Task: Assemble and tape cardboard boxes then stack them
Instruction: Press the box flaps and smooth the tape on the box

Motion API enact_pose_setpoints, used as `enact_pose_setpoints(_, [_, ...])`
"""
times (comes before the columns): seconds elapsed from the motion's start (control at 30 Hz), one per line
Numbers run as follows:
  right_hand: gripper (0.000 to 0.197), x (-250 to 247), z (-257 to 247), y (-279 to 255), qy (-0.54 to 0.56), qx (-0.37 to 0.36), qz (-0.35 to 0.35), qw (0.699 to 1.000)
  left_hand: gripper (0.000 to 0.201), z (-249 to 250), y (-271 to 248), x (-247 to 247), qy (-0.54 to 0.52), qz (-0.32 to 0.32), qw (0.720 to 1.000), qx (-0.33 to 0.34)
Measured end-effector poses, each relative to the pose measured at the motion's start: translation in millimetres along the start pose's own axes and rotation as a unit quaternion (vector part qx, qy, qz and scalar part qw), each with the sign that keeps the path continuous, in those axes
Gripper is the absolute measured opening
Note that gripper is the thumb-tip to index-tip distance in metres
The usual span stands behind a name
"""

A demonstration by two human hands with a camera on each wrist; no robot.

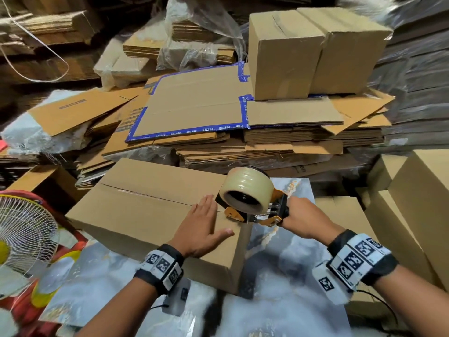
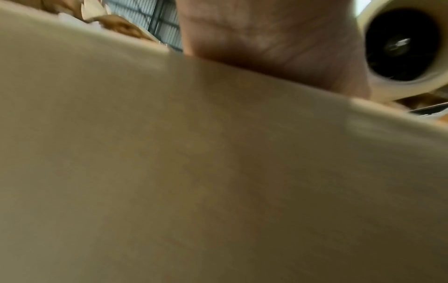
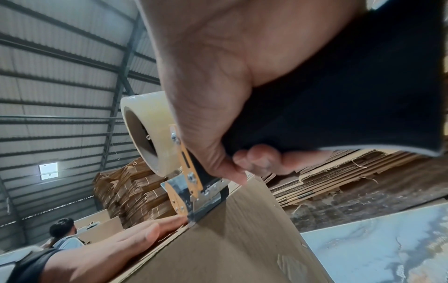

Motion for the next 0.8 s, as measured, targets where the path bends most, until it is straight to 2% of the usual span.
enact_pose_setpoints(0.07, [0.028,1.4,0.1,-1.9,0.012,0.004,0.001,1.0,0.099,25.3,-1.2,5.8,0.003,0.008,0.999,0.042])
enact_pose_setpoints(0.17, [0.027,3.3,-2.6,-4.0,0.022,0.004,-0.003,1.0,0.089,34.3,0.1,8.2,0.019,0.013,0.999,0.041])
enact_pose_setpoints(0.4, [0.01,28.7,-40.6,23.2,0.045,-0.019,0.007,0.999,0.074,-12.2,1.6,-18.3,-0.042,0.022,0.997,0.056])
enact_pose_setpoints(0.53, [0.013,42.9,-56.7,35.2,0.05,-0.02,0.009,0.999,0.069,-39.6,3.2,-22.1,-0.032,0.023,0.998,0.056])
enact_pose_setpoints(0.63, [0.011,41.3,-45.7,28.9,0.048,-0.02,0.006,0.999,0.08,-46.5,7.2,-16.6,-0.022,0.014,0.998,0.063])
enact_pose_setpoints(0.73, [0.013,45.1,-11.4,8.5,0.031,0.0,-0.012,0.999,0.099,-50.2,10.7,-10.5,0.01,-0.012,0.999,0.036])
enact_pose_setpoints(0.8, [0.014,48.4,9.0,-6.1,0.03,0.019,-0.017,0.999,0.102,-49.5,11.3,-9.0,0.033,-0.021,0.999,0.025])
Point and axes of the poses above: each hand's wrist, its own y-axis towards the middle knuckle, its own x-axis out of the palm, z = x × y, the point moved 4 cm from there along y, towards the middle knuckle, and after that the axes turned 9 degrees about -x, right-handed, at the moved point
